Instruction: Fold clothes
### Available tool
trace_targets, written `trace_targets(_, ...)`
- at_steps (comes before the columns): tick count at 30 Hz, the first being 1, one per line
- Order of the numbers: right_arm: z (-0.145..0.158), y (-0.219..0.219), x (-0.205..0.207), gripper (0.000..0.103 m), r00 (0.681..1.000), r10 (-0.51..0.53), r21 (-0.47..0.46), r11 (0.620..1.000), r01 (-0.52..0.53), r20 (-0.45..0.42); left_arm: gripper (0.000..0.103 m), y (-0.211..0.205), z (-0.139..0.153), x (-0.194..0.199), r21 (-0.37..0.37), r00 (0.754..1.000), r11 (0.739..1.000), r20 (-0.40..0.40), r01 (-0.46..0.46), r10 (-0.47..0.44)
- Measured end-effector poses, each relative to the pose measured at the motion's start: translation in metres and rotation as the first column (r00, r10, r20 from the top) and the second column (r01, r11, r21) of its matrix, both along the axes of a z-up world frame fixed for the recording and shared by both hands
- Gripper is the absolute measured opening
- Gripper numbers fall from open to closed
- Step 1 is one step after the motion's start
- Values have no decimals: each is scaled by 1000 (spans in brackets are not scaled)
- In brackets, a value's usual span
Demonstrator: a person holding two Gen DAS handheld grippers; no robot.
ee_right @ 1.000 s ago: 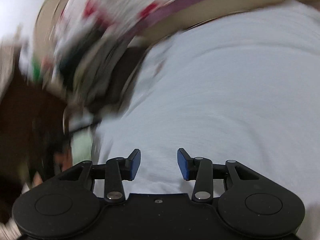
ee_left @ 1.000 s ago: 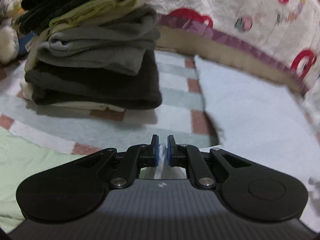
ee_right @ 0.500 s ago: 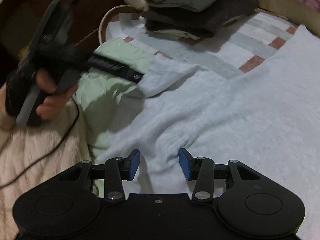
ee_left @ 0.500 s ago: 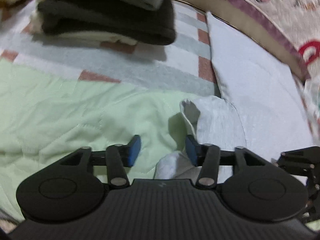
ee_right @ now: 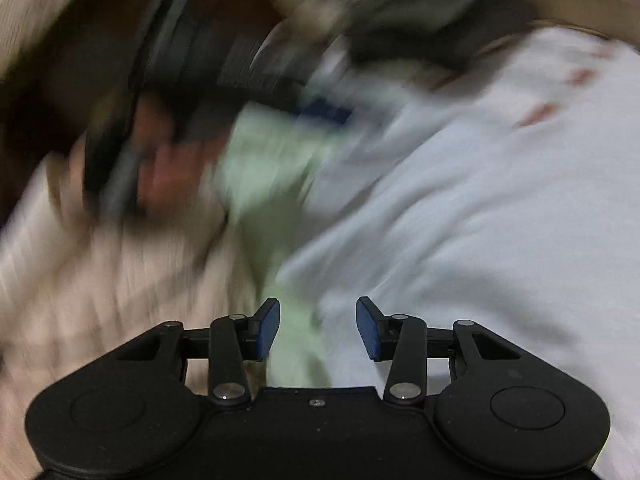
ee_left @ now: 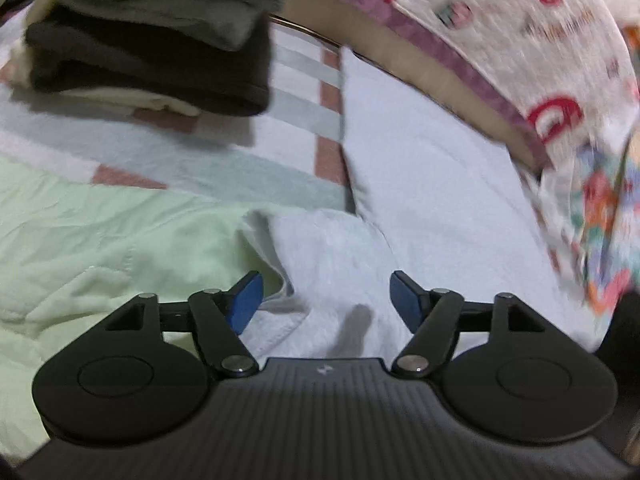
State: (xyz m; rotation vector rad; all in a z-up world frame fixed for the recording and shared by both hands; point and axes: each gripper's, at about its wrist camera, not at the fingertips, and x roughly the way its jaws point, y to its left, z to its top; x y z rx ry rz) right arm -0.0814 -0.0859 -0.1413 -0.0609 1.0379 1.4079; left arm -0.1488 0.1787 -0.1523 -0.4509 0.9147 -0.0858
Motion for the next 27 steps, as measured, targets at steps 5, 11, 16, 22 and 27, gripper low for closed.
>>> trace_targets(5, 25, -24, 13, 49, 982, -69, -51, 996, 79, 176, 6, -17, -16, 17, 162, 999, 987, -49, 9, -1)
trace_targets(11, 29, -72, 35, 49, 953, -190, -170, 958, 233, 237, 5, 5, 28, 6, 229, 987, 966, 130, -118, 89)
trace_targets(16, 12, -148, 52, 49, 930, -354, -202, 908, 366, 95, 6, -12, 6, 27, 417, 997, 905, 41, -83, 73)
trace_targets(22, 3, -161, 44, 49, 938, -339, -189, 919, 345, 68, 5, 13, 8, 34, 249, 991, 959, 34, -137, 132)
trace_targets(27, 11, -90, 40, 49, 982, -168, -81, 981, 175, 82, 5, 30, 3, 23, 98, 982, 977, 22, -191, 190)
